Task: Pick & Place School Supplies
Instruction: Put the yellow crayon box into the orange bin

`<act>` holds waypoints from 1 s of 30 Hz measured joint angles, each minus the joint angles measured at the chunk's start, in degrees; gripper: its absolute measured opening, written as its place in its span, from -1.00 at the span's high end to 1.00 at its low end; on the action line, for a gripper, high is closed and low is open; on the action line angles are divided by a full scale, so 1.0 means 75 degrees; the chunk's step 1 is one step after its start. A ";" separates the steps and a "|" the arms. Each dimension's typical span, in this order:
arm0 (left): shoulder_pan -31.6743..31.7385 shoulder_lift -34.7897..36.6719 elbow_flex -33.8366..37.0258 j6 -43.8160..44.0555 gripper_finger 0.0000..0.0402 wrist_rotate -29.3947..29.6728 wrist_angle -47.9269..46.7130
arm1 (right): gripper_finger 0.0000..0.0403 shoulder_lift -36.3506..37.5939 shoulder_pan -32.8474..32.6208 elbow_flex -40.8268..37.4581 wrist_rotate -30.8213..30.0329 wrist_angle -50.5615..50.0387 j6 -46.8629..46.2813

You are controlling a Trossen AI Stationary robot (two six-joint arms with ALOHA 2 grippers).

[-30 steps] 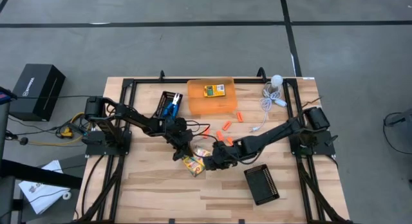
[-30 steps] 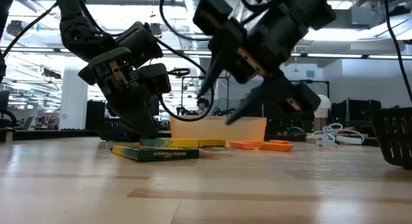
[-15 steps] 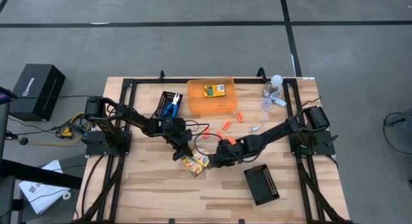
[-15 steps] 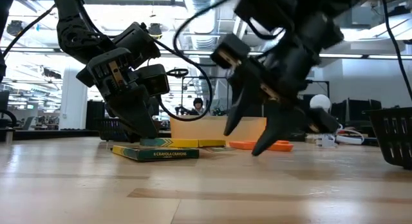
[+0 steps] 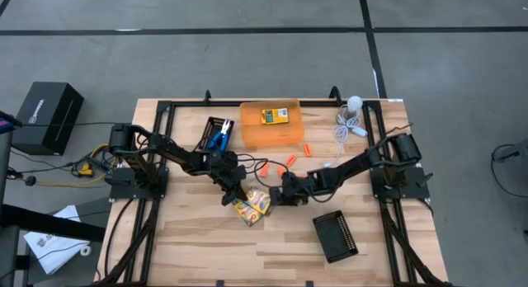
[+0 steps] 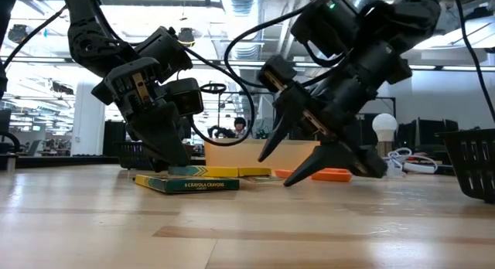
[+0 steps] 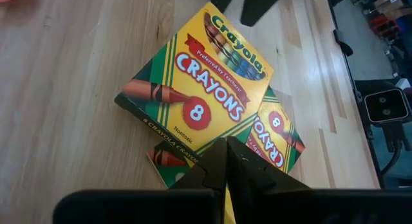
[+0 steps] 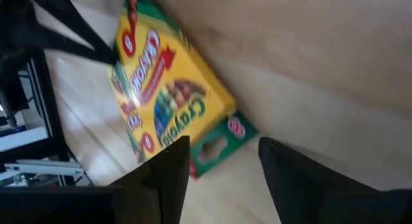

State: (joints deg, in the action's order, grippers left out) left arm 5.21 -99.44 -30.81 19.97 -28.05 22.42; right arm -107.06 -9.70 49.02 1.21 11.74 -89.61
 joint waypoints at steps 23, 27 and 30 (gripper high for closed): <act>0.0003 0.0001 -0.0003 0.0003 1.00 -0.0014 0.0072 | 0.10 0.0024 -0.0028 -0.0356 0.0022 0.0326 0.0043; 0.0003 0.0001 -0.0003 0.0003 1.00 -0.0012 0.0075 | 0.10 0.0026 -0.0170 -0.0853 -0.0107 0.1381 -0.0395; 0.0003 0.0001 -0.0003 0.0003 1.00 -0.0015 0.0075 | 0.11 0.0018 -0.0171 -0.0849 -0.0109 0.1549 -0.0369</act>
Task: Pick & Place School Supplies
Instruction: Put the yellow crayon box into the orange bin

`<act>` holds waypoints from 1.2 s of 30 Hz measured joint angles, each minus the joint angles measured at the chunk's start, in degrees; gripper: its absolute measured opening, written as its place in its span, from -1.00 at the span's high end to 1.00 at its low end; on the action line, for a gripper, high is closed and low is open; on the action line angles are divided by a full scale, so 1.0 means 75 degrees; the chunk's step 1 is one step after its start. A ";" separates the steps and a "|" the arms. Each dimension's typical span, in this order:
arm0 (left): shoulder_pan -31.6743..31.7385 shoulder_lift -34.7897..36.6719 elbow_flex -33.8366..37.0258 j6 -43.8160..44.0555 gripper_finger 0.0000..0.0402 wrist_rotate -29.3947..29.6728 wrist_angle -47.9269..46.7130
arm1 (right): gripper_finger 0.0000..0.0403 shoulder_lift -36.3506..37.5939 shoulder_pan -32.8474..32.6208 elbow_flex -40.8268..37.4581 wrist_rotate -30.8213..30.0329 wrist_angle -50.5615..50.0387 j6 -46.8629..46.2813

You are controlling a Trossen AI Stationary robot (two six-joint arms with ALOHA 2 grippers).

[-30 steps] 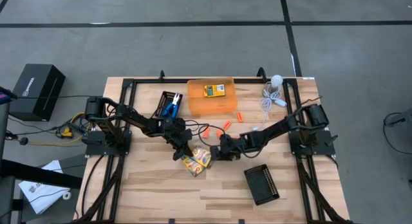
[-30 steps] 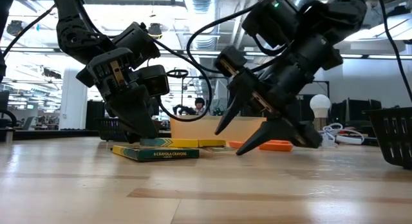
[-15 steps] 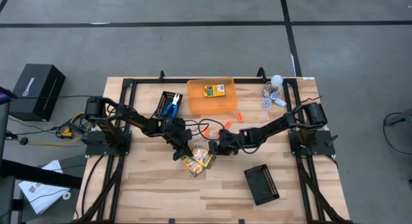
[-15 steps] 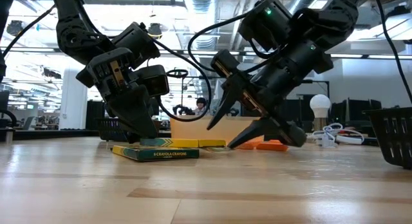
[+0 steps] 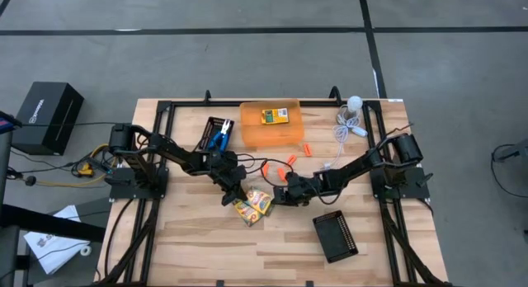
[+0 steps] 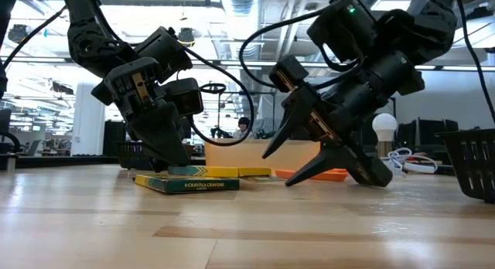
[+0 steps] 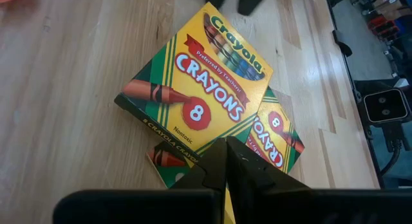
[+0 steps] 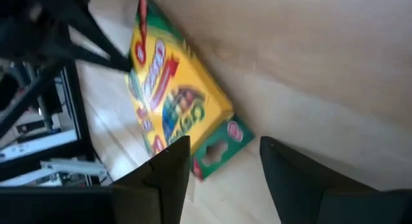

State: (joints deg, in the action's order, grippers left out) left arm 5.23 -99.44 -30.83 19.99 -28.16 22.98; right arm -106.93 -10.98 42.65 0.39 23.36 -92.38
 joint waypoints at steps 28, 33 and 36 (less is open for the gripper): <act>-0.0003 0.0000 0.0000 0.0127 1.00 0.0142 0.0086 | 0.21 -0.0053 0.0672 0.0178 -0.0056 0.0762 0.0740; -0.0003 0.0000 0.0002 0.0231 1.00 0.0244 0.0241 | 0.17 -0.0050 0.0859 0.0214 -0.0056 0.0742 0.0779; -0.0003 0.0000 0.0006 0.0242 1.00 0.0248 0.0306 | 0.31 -0.0050 0.0947 0.0299 -0.0035 0.0656 0.0976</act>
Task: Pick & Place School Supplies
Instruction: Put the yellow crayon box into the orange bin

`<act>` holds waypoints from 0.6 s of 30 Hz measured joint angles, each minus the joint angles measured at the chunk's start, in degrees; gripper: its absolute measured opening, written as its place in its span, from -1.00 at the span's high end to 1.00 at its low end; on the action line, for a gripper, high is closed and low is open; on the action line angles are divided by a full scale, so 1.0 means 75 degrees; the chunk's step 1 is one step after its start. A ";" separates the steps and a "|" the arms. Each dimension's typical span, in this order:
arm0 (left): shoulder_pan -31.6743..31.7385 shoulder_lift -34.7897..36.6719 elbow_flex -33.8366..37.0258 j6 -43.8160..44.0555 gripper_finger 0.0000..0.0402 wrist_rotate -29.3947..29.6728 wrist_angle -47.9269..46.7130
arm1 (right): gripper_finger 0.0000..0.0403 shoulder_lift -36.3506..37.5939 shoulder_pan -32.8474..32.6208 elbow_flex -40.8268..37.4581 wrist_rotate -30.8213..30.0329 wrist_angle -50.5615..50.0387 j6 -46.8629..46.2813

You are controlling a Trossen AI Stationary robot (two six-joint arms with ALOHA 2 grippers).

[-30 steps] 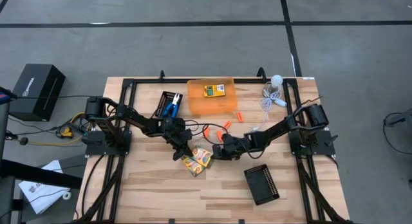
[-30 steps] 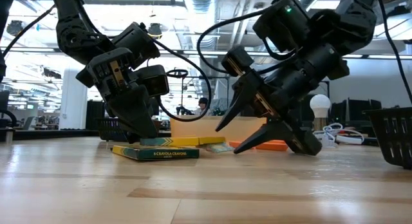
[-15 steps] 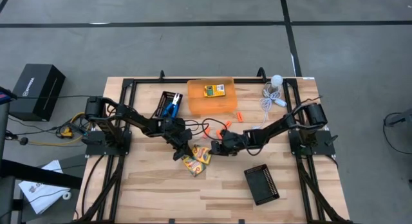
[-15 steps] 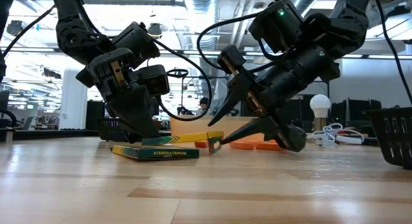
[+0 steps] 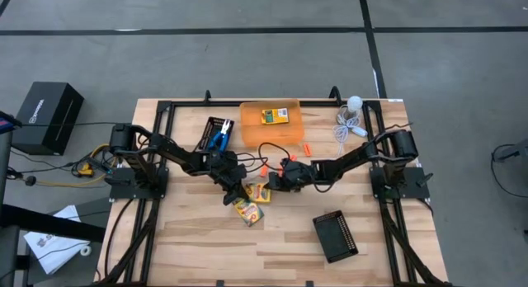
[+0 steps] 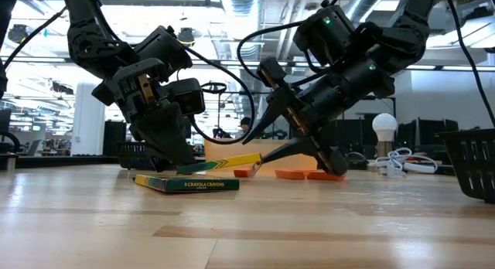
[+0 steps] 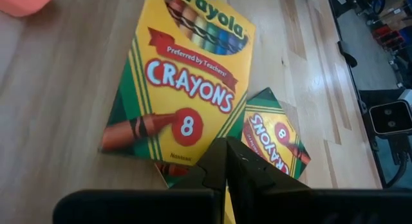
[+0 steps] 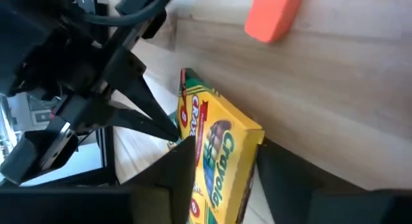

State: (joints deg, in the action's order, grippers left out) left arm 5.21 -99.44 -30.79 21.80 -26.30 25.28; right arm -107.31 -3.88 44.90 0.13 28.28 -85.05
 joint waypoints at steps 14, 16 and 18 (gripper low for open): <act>-0.0013 -0.0015 0.0050 0.0141 0.99 -0.0422 0.0409 | 0.98 -0.0728 0.0330 0.1034 0.0974 0.0029 0.0944; 0.0004 0.0050 0.0052 0.0196 0.97 -0.0529 0.0611 | 0.98 -0.0513 0.0418 0.1030 0.1070 -0.0141 0.1041; 0.0009 0.0305 -0.0009 0.0365 0.94 -0.0411 0.0695 | 0.99 -0.0205 0.0487 0.1015 0.1166 -0.0255 0.1232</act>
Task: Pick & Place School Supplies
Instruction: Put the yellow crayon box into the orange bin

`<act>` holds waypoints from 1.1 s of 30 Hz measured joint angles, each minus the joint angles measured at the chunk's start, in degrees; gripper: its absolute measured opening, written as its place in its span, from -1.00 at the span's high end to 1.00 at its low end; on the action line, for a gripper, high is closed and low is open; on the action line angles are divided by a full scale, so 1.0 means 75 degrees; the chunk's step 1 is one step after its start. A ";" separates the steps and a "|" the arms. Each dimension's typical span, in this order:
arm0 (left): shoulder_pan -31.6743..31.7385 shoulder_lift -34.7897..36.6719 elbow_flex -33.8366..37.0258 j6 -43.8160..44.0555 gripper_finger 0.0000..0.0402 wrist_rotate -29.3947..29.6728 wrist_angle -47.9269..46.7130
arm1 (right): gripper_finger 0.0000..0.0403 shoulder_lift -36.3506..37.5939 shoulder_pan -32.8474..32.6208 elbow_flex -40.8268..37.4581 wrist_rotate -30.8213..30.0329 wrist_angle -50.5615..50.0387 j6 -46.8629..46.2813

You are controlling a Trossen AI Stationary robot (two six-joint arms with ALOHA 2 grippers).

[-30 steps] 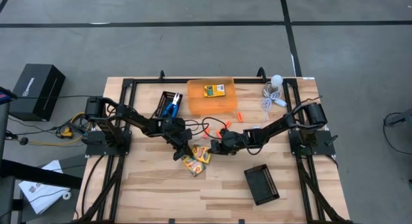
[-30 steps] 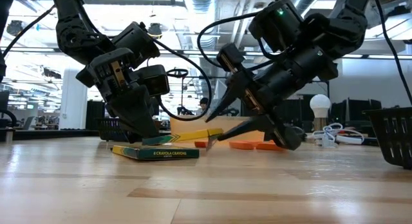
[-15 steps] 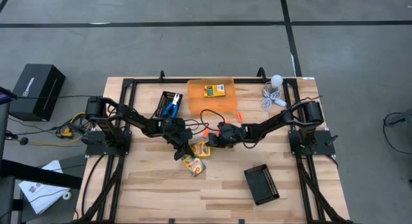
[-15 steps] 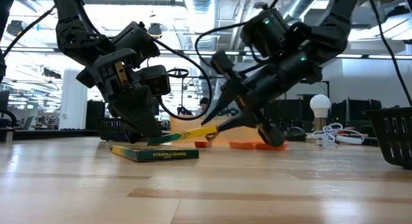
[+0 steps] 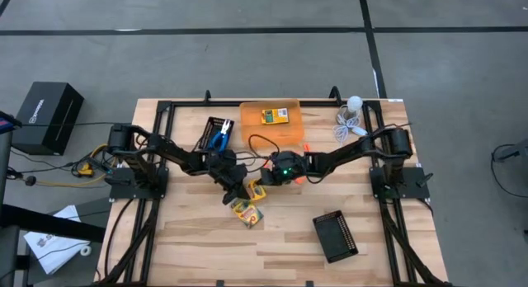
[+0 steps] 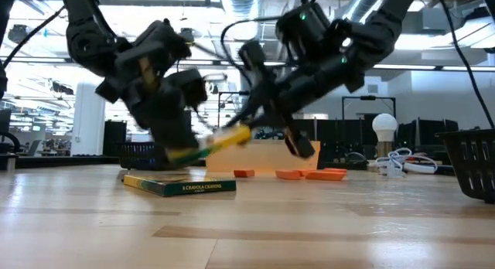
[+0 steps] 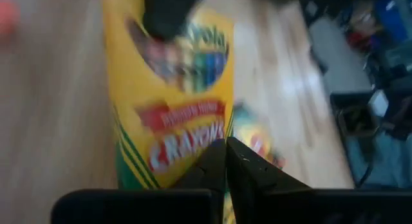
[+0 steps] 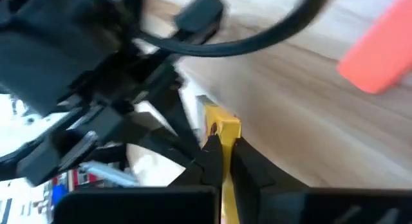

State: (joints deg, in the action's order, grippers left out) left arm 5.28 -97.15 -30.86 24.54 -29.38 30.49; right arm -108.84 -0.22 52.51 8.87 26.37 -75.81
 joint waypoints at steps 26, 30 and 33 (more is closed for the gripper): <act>0.2056 0.5017 -0.0136 0.0800 0.62 0.1326 0.0048 | 1.00 0.3230 0.3889 -0.0015 0.0660 -0.3482 0.3587; 0.2113 0.4927 -0.0136 0.0826 0.62 0.1414 0.0039 | 1.00 0.3180 0.4749 -0.0013 0.0745 -0.3479 0.4108; 0.2113 0.4924 -0.0132 0.0825 0.62 0.1570 0.0055 | 1.00 0.2988 0.5266 -0.0012 0.0855 -0.3495 0.4457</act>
State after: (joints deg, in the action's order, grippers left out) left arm 21.12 -60.22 -31.85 30.73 -17.61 30.90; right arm -86.43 39.27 52.42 15.29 0.15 -42.38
